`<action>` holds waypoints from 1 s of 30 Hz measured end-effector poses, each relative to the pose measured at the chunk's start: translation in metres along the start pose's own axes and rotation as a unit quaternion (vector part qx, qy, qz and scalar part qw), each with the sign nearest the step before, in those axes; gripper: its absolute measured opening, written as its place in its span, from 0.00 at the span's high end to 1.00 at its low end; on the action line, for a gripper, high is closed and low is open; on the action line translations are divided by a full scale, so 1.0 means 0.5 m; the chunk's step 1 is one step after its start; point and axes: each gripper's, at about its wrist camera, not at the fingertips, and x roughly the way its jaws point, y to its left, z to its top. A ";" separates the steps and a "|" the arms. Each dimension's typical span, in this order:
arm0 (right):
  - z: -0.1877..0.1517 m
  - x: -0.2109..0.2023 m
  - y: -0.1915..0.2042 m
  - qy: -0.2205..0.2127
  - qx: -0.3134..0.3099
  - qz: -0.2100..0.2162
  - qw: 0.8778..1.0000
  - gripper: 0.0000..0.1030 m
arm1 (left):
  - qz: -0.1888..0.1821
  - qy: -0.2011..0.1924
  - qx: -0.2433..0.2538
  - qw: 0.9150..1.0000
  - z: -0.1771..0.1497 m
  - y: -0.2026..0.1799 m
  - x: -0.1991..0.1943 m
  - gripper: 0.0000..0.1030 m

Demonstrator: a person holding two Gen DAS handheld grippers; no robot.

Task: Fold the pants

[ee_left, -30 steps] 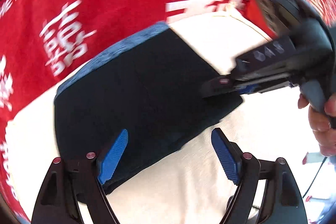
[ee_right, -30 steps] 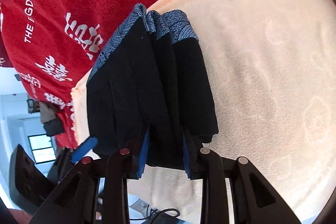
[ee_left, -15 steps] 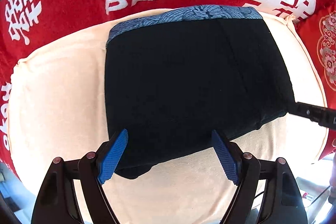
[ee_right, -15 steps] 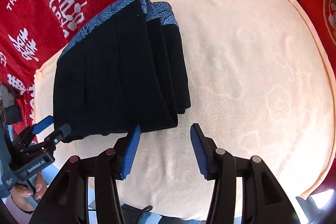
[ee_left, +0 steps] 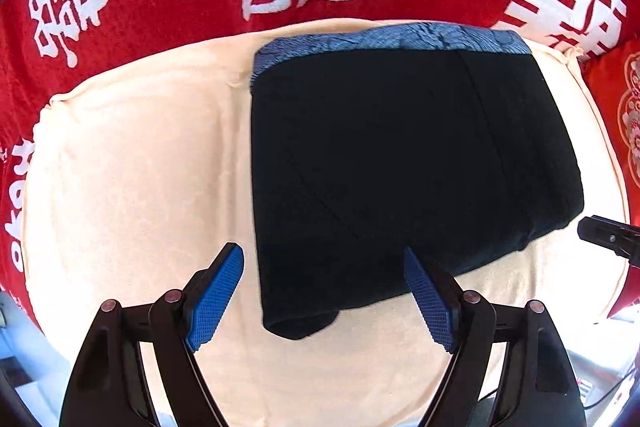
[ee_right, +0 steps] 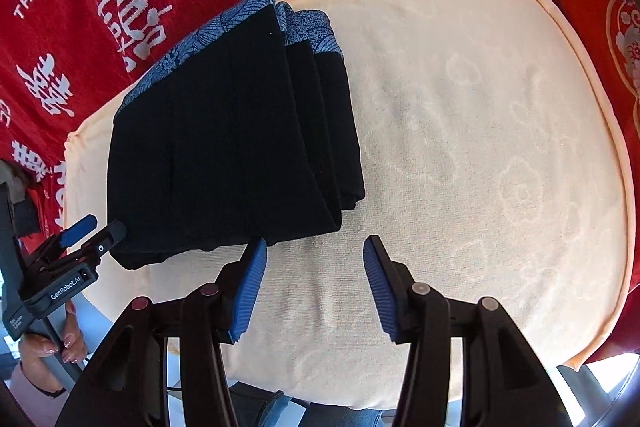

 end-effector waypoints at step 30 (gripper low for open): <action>0.151 0.067 0.040 -0.003 -0.039 0.024 0.999 0.77 | 0.005 -0.005 -0.077 0.997 0.101 0.109 0.063 0.20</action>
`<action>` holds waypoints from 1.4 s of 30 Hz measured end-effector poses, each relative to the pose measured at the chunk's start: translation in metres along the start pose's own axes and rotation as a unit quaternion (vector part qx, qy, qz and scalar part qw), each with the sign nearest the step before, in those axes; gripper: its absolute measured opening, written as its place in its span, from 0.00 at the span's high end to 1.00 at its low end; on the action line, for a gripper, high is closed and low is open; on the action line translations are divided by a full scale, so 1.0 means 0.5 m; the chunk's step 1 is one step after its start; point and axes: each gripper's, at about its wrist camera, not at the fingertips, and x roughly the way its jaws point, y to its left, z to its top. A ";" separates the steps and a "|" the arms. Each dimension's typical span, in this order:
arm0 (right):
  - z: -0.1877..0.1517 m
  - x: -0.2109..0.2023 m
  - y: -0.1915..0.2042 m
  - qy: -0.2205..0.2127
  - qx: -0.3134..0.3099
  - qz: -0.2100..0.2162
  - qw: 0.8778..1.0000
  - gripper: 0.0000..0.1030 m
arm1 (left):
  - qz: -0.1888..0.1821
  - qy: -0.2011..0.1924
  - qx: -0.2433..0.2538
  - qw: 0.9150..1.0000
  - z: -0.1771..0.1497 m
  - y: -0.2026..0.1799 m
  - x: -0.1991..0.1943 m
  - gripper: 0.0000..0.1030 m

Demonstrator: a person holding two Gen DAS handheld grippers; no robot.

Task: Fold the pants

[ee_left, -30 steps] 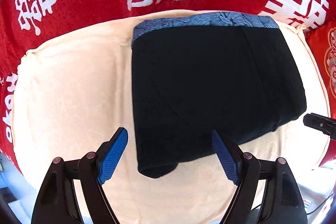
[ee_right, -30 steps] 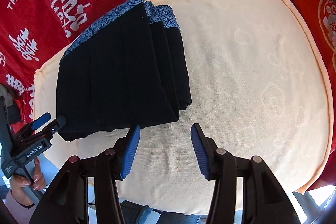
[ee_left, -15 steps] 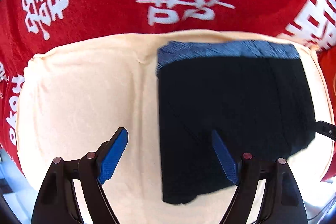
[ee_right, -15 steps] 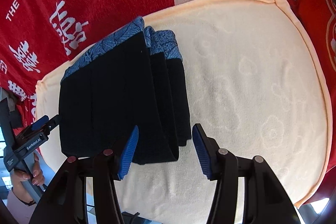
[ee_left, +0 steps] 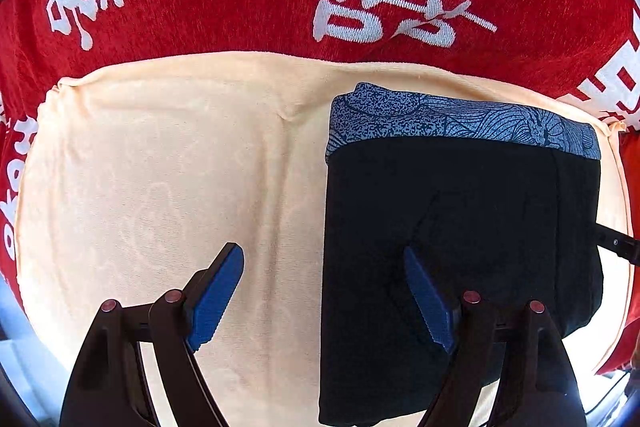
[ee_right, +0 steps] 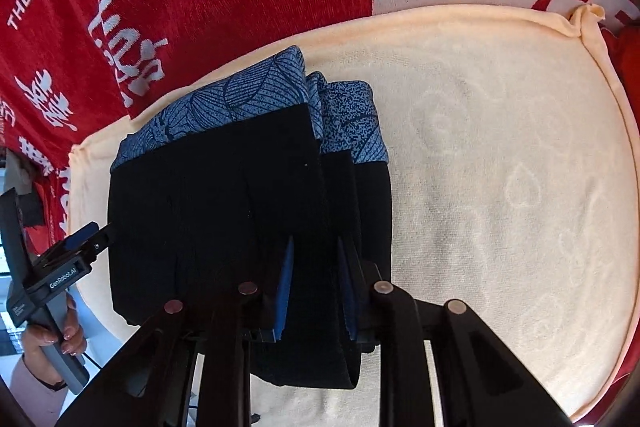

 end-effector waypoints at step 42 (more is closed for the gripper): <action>-0.016 0.014 -0.067 0.036 0.023 0.081 0.996 0.25 | -0.085 0.046 0.004 0.995 0.031 0.031 0.034 0.00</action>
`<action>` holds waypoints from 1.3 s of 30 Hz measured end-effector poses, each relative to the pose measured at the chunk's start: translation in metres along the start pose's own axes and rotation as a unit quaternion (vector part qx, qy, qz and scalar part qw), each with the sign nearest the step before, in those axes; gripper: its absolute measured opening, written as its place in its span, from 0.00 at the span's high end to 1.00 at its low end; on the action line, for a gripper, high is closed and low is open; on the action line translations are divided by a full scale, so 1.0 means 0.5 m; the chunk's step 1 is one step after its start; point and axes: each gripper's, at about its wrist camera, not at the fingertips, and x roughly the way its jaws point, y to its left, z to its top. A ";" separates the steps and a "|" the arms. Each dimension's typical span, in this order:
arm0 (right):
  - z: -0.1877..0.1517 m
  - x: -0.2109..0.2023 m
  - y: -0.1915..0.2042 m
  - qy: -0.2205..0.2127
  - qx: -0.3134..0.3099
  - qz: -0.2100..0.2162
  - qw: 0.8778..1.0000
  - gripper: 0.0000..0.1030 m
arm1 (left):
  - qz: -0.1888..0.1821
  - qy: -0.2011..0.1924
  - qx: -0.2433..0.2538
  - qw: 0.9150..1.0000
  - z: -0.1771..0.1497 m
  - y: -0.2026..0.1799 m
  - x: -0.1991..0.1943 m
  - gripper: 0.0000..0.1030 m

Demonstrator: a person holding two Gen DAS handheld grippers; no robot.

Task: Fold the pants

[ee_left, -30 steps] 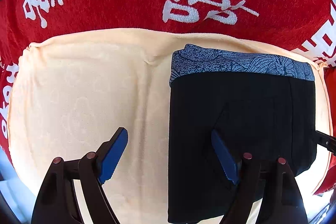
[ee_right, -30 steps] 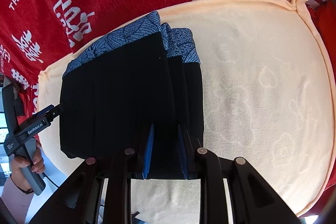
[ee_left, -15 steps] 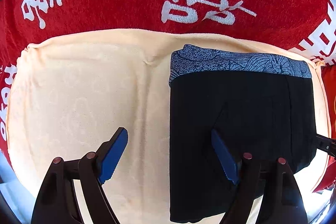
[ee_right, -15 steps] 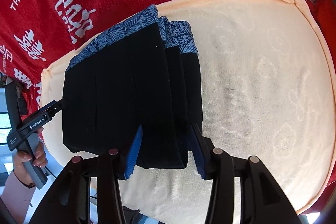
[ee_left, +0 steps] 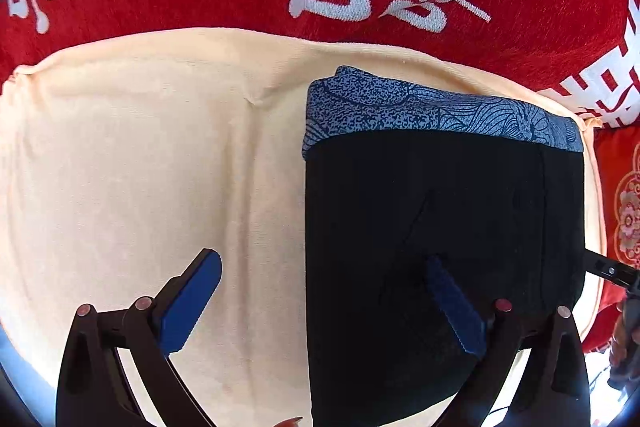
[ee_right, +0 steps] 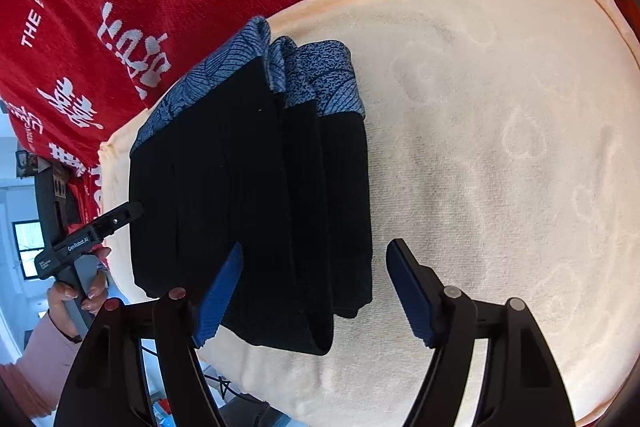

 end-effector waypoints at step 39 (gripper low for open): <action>-0.112 -0.003 0.016 0.045 0.028 0.211 0.976 0.58 | -0.107 -0.024 -0.011 0.994 -0.142 -0.026 -0.098 0.38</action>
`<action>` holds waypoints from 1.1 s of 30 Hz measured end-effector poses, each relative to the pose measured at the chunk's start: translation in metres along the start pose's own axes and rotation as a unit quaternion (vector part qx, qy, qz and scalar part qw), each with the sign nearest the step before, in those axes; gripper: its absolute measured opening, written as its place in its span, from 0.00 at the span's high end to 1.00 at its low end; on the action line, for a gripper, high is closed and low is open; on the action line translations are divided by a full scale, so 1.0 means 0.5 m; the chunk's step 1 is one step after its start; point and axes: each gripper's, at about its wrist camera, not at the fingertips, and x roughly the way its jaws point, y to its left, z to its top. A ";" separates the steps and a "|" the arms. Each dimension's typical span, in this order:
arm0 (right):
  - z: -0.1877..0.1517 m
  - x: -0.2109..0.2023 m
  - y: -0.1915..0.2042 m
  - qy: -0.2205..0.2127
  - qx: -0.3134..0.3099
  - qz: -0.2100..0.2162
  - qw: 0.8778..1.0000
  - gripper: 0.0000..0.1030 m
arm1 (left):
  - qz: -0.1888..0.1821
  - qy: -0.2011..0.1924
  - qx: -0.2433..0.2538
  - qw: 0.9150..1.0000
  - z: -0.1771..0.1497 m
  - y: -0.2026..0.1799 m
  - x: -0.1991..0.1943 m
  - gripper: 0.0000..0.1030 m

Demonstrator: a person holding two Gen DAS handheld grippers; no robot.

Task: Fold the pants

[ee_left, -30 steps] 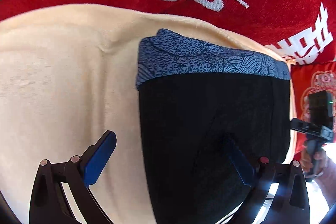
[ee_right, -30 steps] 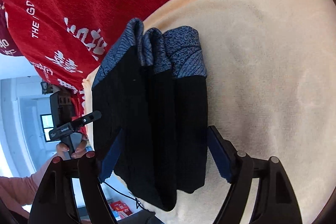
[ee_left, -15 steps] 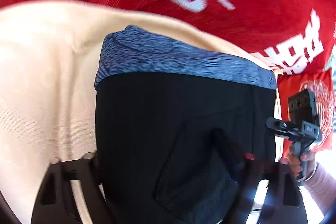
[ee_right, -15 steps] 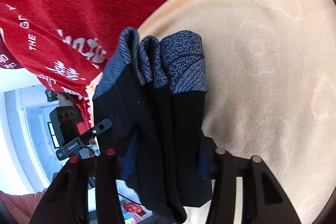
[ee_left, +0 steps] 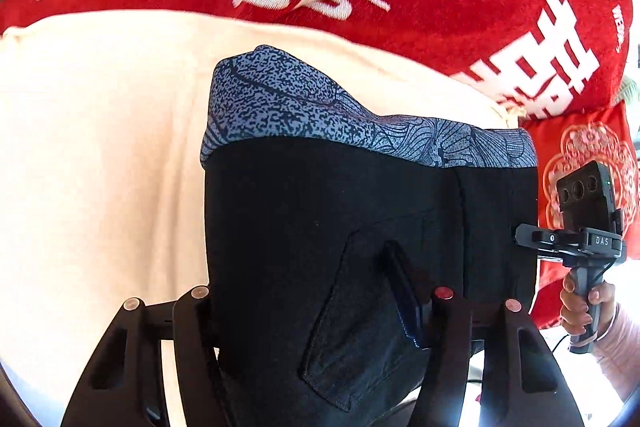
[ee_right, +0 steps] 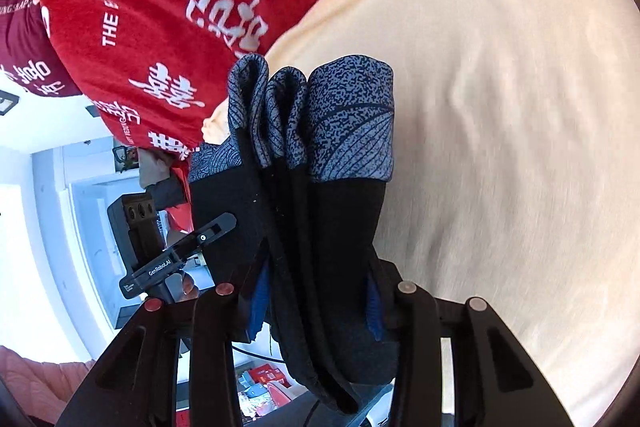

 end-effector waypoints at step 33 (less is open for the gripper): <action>-0.259 0.017 0.174 -0.111 0.003 -0.337 0.935 0.05 | 0.174 0.012 0.083 0.981 -0.179 -0.034 -0.103 0.00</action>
